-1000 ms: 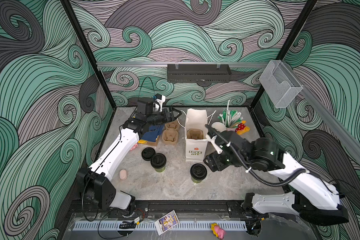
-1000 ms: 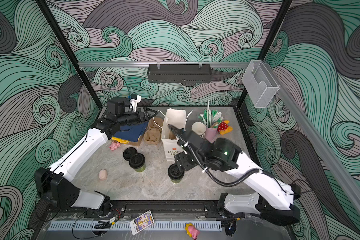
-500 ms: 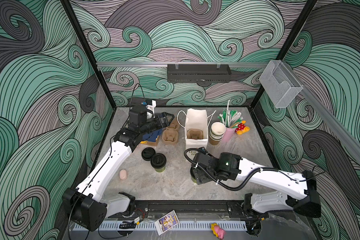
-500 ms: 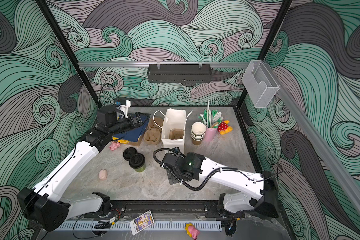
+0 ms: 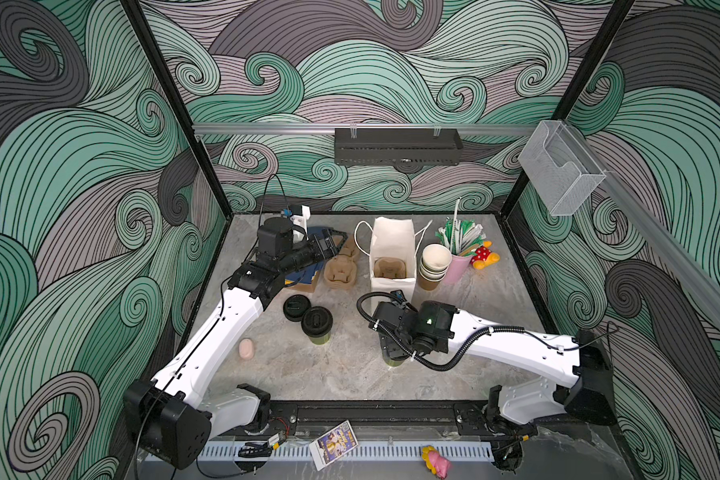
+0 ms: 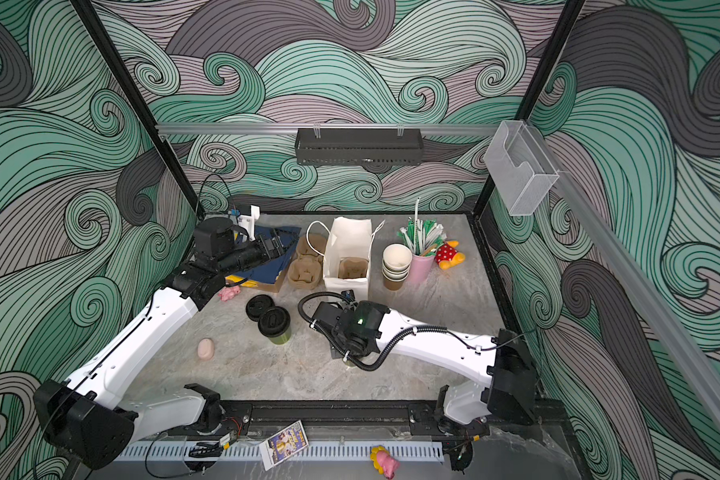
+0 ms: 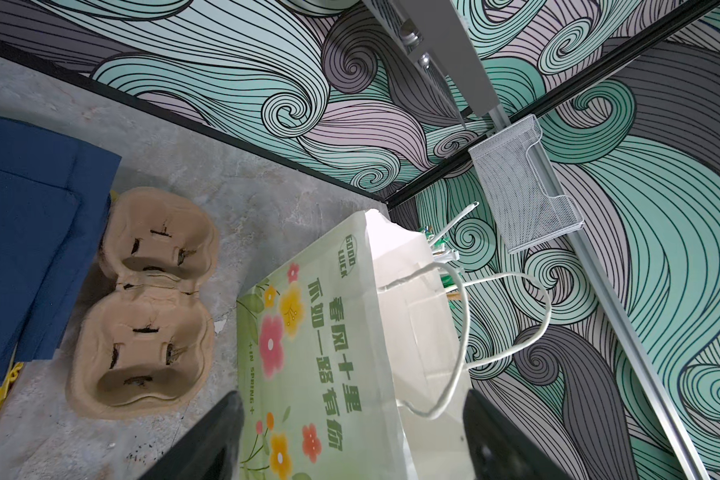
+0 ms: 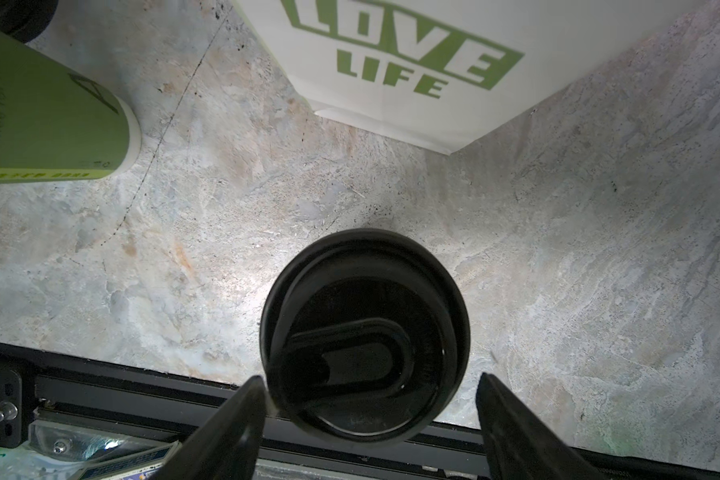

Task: Pack the takeout coffee
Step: 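Close the right gripper on the green cup's black lid, then lift the green cup with the right gripper and carry it toward the bag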

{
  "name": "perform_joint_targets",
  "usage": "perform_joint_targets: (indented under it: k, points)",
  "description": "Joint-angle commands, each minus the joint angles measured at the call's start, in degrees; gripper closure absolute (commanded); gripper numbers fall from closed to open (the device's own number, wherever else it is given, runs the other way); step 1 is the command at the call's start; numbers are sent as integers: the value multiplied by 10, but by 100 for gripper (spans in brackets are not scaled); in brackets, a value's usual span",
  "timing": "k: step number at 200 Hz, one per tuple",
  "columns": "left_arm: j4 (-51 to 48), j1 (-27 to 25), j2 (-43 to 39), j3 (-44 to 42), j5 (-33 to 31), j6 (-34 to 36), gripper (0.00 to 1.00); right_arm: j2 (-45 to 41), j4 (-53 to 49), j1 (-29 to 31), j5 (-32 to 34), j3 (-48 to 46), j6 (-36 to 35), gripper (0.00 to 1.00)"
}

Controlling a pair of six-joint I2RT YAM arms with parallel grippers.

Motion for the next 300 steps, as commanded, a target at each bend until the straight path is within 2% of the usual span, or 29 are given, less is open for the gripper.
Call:
perform_joint_targets:
  k: [1,109,209,262,300]
  points:
    - [15,4,-8,4,-6,-4,15,6,-3,-6,20,4,19,21]
    - [3,4,-12,11,-10,5,15,31,18,-16,-6,1,23,23]
    - [0,4,-11,15,-11,8,15,43,7,-18,-19,-1,29,19]
    - [-1,5,-11,13,-13,10,15,40,-5,-17,-19,-2,31,27]
    - [-2,5,-11,15,-13,10,15,43,-6,-17,-23,-4,32,27]
